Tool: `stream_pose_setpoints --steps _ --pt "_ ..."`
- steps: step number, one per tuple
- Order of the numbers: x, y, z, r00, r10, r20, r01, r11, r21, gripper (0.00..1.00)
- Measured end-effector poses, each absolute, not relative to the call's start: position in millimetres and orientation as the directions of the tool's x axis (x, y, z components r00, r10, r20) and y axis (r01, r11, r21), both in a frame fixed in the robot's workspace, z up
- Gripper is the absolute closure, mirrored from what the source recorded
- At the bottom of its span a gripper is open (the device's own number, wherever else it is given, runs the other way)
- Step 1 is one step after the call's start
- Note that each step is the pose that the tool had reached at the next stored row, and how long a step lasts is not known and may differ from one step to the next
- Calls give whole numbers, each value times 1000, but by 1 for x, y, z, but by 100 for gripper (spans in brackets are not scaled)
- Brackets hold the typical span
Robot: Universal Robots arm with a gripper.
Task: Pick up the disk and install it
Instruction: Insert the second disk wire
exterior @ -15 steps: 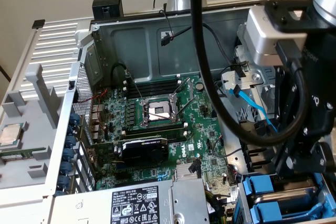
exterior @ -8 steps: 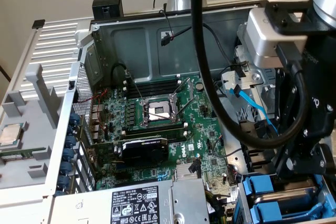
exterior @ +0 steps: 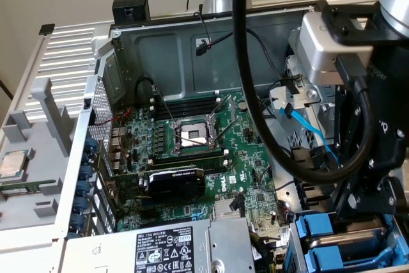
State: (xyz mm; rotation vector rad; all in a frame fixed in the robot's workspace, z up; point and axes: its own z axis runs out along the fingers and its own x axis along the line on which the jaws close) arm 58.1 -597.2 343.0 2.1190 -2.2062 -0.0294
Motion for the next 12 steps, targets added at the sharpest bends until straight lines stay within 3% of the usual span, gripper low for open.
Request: stream_pose_setpoints --steps 12 --pt "58 -597 343 -39 -998 46 -997 42 66 84"
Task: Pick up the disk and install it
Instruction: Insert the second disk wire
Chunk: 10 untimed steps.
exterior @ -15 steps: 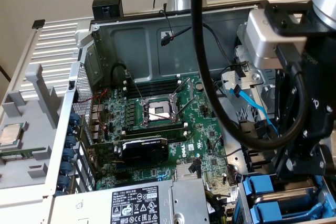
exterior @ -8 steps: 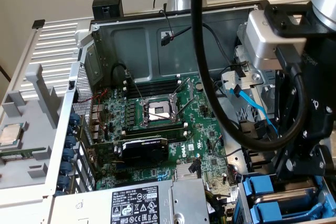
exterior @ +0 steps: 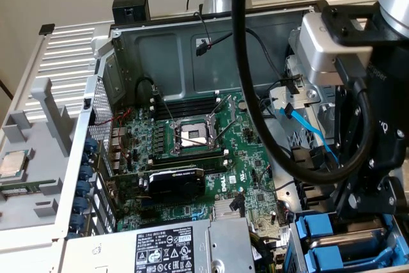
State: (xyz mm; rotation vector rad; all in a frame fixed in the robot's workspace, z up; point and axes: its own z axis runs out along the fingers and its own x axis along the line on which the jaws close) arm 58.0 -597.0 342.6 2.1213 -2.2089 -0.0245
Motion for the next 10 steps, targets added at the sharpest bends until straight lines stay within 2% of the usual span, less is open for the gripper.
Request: stream_pose_setpoints --steps 10 --pt "56 -597 342 -39 -998 45 -997 42 64 84"
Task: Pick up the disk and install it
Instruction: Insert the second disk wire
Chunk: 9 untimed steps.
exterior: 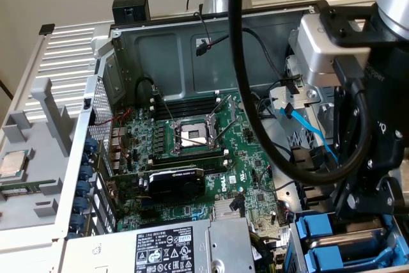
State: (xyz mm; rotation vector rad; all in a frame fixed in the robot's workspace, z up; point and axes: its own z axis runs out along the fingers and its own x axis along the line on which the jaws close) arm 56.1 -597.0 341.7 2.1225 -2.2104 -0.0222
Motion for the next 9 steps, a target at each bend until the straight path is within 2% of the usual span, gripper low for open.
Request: stream_pose_setpoints --steps 9 --pt "56 -597 342 -39 -998 45 -997 42 61 84"
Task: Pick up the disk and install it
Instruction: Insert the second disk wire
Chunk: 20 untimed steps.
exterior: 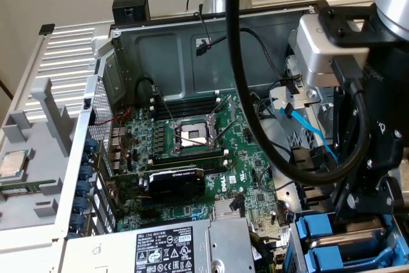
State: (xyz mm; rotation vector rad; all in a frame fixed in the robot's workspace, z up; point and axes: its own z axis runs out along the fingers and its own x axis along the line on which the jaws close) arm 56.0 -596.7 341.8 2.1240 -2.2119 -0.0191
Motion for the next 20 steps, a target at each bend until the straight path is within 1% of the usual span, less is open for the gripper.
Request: stream_pose_setpoints --steps 20 --pt "56 -598 340 -46 -998 45 -997 49 60 84"
